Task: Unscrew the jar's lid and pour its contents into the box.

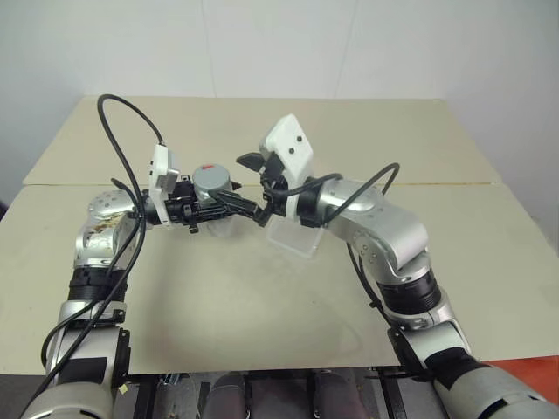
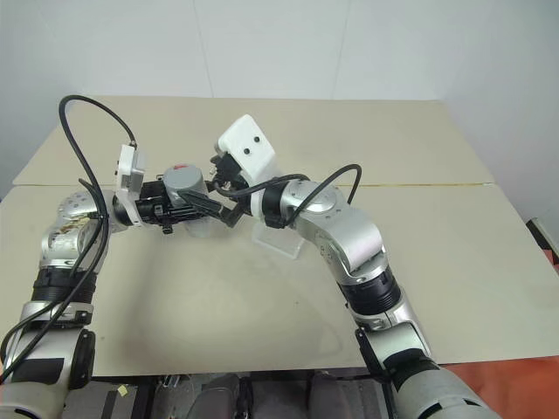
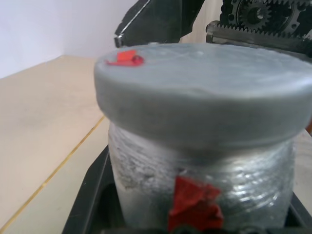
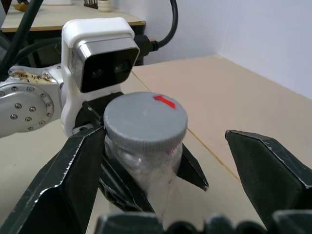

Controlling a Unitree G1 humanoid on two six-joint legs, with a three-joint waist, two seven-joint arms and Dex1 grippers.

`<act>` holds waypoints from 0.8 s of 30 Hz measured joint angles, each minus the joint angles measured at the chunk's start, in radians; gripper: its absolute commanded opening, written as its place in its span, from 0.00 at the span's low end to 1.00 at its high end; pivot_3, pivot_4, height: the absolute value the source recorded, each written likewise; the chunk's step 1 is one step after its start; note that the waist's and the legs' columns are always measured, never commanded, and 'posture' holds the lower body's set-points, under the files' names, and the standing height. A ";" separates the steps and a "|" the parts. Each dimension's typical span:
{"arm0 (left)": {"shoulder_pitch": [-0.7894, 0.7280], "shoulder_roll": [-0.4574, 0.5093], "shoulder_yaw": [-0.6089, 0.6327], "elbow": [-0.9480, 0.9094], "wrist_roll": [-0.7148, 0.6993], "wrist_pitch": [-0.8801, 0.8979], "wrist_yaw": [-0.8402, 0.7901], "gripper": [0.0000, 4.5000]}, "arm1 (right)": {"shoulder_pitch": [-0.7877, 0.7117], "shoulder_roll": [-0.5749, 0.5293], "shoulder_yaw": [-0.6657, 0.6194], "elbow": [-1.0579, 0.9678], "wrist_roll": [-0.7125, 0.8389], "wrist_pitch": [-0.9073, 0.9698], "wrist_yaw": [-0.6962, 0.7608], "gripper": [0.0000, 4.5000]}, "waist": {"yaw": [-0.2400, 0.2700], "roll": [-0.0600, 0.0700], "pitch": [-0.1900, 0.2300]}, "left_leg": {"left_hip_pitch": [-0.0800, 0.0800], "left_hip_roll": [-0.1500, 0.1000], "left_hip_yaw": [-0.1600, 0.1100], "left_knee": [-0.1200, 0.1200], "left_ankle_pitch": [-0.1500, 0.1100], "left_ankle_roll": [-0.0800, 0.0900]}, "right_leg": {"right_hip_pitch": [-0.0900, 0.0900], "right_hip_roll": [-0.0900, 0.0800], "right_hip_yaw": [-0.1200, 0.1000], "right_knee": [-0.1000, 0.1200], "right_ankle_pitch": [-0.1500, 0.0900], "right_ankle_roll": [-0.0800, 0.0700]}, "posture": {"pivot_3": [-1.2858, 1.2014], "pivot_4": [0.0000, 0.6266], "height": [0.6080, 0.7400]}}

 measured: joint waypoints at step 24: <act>0.010 0.023 0.013 -0.005 -0.007 0.001 -0.023 0.45 | 0.056 -0.108 -0.134 -0.042 0.109 0.011 0.106 0.99 | 0.003 0.000 0.000 | 0.000 0.000 0.000 0.000 -0.001 0.002 | 0.001 0.000 0.000 -0.002 0.000 0.000 | 0.52 0.24 1.00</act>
